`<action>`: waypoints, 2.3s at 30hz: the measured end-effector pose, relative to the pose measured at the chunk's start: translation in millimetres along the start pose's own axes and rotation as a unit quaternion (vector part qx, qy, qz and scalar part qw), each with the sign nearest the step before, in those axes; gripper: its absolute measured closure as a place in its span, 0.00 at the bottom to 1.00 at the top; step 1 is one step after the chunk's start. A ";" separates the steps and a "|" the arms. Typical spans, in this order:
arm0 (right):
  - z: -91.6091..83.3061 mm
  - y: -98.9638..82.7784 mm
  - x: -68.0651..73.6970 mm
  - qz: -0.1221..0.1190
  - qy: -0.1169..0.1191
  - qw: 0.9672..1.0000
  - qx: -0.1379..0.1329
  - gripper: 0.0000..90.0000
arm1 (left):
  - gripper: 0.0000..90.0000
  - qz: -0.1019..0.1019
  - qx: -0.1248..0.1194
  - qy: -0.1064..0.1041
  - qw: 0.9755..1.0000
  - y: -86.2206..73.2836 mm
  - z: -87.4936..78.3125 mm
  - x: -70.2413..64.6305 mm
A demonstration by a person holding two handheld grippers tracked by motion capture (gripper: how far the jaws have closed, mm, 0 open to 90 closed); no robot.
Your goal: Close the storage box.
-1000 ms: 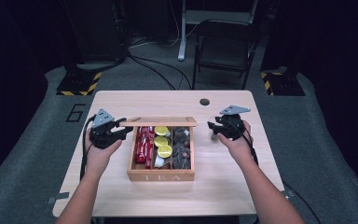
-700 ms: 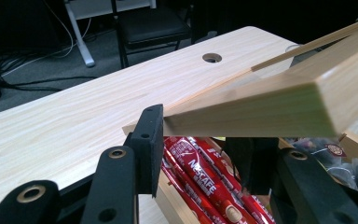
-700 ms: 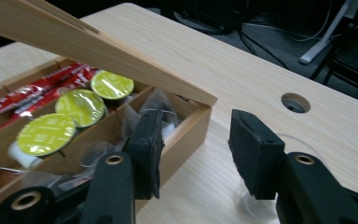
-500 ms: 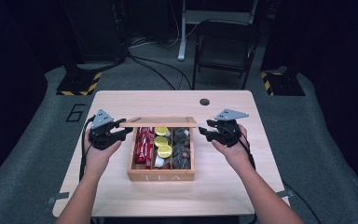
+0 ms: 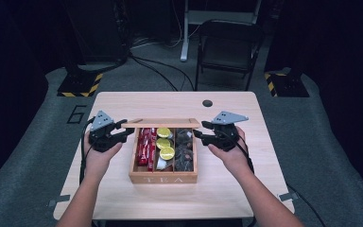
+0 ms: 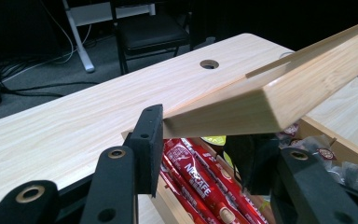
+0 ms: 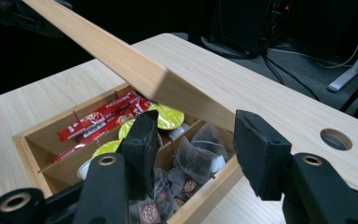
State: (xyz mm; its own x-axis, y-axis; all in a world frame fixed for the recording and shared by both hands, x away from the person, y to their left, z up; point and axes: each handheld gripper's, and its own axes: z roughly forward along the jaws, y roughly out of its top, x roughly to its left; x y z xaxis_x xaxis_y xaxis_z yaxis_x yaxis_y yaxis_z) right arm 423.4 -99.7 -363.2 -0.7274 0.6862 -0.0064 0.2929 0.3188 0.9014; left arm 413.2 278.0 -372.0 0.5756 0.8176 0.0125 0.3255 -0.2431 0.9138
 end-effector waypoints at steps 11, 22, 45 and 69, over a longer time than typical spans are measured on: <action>-0.9 14.7 9.7 0.003 -0.008 1.000 -0.005 0.59 | 0.62 0.000 -0.001 -0.004 1.000 6.0 -4.0 -0.1; -3.2 19.7 8.7 0.001 -0.013 1.000 0.004 0.64 | 0.62 0.007 0.009 -0.006 1.000 17.2 -16.4 -3.8; -8.8 7.1 16.1 -0.007 -0.004 1.000 0.011 0.64 | 0.63 0.024 0.014 -0.036 0.999 4.6 -32.3 -8.1; -13.2 -18.8 28.5 -0.015 0.006 1.000 0.025 0.63 | 0.63 0.032 0.025 -0.037 0.998 -22.1 -40.6 -21.7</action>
State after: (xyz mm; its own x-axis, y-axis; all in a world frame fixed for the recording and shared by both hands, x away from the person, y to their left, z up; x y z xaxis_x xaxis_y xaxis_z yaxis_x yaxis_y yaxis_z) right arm 389.0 -94.7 -374.6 -0.7439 0.6677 -0.0278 0.3013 0.3722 0.8779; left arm 363.1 286.8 -376.0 0.6497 0.7592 0.0388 0.3224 -0.3214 0.8904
